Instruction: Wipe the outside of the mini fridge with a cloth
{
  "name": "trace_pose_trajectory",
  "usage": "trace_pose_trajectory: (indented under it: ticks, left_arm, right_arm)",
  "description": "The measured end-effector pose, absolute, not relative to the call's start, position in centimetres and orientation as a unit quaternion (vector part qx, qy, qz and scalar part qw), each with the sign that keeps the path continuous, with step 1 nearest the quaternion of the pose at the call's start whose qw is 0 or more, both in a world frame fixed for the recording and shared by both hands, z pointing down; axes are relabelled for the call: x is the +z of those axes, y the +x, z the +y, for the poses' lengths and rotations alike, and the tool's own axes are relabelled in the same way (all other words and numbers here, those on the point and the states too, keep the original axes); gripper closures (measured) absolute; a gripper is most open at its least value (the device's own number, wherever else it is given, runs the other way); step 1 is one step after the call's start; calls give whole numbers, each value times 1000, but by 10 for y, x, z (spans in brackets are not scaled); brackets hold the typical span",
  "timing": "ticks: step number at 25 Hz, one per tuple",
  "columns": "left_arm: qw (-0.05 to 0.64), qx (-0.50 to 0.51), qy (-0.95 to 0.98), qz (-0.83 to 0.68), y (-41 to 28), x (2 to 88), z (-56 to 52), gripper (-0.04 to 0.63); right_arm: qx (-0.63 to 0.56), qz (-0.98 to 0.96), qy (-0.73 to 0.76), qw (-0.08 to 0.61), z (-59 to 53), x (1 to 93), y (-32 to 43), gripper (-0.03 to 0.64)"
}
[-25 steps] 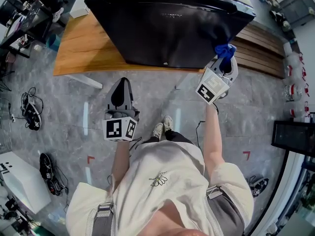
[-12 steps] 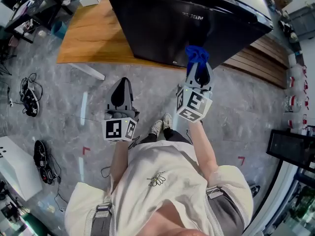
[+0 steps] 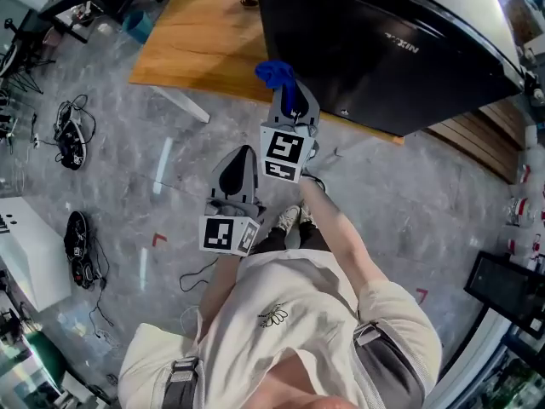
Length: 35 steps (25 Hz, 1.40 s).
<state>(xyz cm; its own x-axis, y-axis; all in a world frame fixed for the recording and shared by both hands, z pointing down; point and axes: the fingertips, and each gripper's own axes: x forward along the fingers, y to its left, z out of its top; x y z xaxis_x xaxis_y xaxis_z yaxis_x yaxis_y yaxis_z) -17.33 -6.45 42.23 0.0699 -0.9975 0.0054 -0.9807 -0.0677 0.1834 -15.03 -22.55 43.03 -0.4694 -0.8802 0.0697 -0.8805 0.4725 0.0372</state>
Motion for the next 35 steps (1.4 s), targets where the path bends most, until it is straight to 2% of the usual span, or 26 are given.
trace_pose_trajectory:
  ticks: [6,15,21,35]
  left_arm:
    - [68,-65,703,-705,-199,422,-52,591]
    - [65,-62,694,-714,-208,422,-41,591]
    - [61,-67,706,-703,-200,419,-46,591]
    - [50,-64,760,-645,-148,408,-82,591]
  right_arm:
    - [-18,-858,509,61,-244,439,-194,555]
    - [-39,-840,536,69,-246,438,-181,555]
    - [-42,-821,565,68,-238,436,-127,555]
    - [-8,-723,688,58,-236,425,68,555]
